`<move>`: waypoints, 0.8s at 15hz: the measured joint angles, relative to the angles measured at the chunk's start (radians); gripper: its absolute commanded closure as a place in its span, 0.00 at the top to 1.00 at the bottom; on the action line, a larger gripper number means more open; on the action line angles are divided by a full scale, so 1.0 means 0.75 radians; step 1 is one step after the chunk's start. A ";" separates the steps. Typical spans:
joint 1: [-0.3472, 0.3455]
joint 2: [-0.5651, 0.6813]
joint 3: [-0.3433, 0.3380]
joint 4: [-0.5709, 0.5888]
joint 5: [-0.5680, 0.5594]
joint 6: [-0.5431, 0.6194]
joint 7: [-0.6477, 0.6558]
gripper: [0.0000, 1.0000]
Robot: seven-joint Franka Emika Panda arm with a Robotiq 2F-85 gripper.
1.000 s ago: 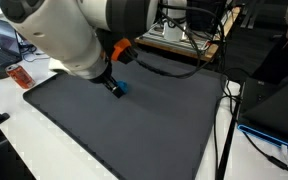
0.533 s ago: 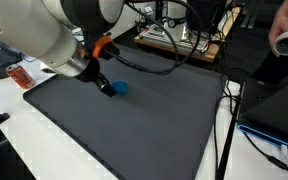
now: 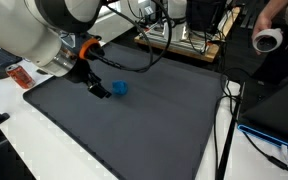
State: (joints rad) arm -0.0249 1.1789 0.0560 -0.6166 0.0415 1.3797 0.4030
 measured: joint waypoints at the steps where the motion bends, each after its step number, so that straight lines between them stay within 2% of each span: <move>1: -0.017 0.004 0.011 0.000 0.016 0.013 -0.015 1.00; 7: -0.120 0.022 0.053 0.000 0.048 0.011 -0.170 1.00; 12: -0.136 0.025 0.060 0.000 0.048 0.000 -0.191 1.00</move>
State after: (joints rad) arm -0.1273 1.1973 0.1009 -0.6162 0.0774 1.3794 0.2600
